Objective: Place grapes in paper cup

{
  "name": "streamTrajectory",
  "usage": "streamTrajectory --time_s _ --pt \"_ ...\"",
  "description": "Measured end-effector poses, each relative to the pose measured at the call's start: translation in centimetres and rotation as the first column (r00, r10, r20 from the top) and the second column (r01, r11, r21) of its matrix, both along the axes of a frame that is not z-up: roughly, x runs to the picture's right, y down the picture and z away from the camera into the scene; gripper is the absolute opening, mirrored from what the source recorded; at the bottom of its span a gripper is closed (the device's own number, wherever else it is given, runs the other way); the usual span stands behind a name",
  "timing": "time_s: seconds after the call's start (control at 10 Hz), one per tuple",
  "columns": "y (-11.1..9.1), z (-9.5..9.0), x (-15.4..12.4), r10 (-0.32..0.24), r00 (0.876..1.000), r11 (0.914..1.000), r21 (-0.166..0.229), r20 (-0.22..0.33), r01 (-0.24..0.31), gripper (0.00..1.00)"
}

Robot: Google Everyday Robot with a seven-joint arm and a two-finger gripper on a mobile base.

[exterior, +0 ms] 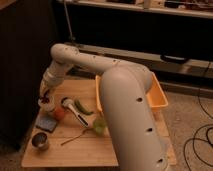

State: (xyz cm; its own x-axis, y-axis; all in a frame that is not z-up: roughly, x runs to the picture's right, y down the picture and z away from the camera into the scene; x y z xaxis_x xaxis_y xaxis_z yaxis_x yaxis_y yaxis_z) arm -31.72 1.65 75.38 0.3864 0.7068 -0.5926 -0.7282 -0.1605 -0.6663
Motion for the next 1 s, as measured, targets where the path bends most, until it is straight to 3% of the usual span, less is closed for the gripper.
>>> streamTrajectory --time_s 0.3,0.4,1.0 --pt "-0.02 0.05 -0.26 -0.013 1.0 0.9999 0.003 -0.002 0.013 0.75" --pt "0.03 0.14 -0.23 -0.015 1.0 0.9999 0.001 -0.003 0.015 0.79" --pt "0.43 0.57 0.15 -0.022 1.0 0.9997 -0.008 -0.017 0.022 0.8"
